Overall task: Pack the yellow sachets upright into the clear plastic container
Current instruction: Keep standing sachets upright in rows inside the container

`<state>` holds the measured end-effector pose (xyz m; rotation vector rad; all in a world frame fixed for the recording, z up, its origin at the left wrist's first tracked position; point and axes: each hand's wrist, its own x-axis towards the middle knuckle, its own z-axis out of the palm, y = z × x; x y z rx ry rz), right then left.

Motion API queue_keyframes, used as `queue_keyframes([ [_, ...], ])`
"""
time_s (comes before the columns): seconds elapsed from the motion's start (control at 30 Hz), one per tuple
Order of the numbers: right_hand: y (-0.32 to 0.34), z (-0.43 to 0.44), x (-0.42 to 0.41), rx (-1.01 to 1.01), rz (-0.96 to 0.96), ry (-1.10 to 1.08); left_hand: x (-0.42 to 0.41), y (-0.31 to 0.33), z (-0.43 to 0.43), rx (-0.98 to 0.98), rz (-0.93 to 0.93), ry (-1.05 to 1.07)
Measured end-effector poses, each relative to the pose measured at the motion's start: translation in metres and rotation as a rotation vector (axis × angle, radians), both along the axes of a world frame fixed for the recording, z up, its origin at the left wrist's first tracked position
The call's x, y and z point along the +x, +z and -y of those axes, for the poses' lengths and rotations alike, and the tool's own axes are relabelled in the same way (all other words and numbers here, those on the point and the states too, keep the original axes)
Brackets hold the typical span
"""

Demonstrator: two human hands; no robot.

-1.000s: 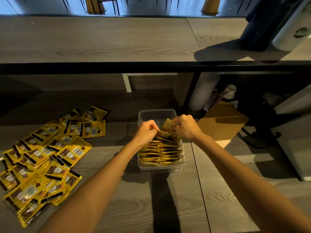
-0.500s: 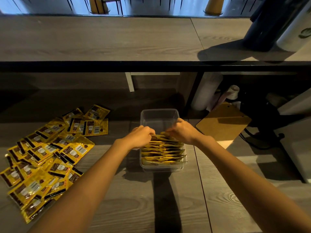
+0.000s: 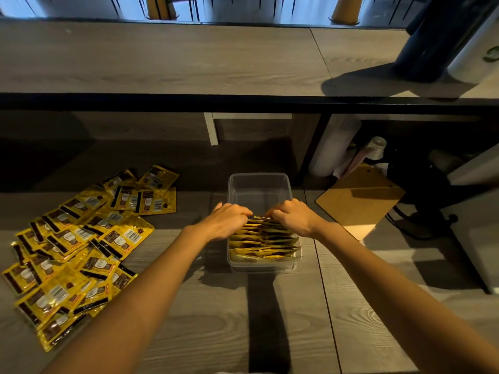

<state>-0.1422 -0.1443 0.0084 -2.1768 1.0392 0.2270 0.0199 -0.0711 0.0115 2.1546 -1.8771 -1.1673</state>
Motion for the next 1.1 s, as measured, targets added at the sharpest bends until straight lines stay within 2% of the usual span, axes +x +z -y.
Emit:
queue_keyframes([
  [0.13, -0.001, -0.001, 0.005, -0.047, 0.055, -0.063, 0.005, 0.004, -0.001, -0.077, -0.085, 0.173],
  [0.27, -0.001, -0.001, 0.017, -0.080, 0.094, -0.115, 0.013, 0.008, -0.005, -0.174, -0.076, 0.292],
  [0.4, -0.010, 0.002, 0.030, -0.012, -0.087, -0.066, 0.018, 0.005, -0.012, -0.177, -0.075, 0.330],
  [0.5, -0.012, 0.002, 0.038, 0.087, -0.214, -0.035, 0.014, 0.001, -0.017, -0.155, -0.091, 0.302],
  [0.8, -0.003, 0.003, 0.034, 0.151, -0.247, -0.046, 0.003, -0.014, -0.017, -0.047, 0.082, 0.051],
  [0.93, -0.006, 0.005, 0.032, 0.147, -0.268, -0.091, 0.001, -0.018, -0.013, -0.017, 0.143, 0.059],
  [1.1, -0.011, 0.004, 0.035, 0.115, -0.314, -0.117, -0.001, -0.015, -0.013, 0.011, 0.133, 0.085],
])
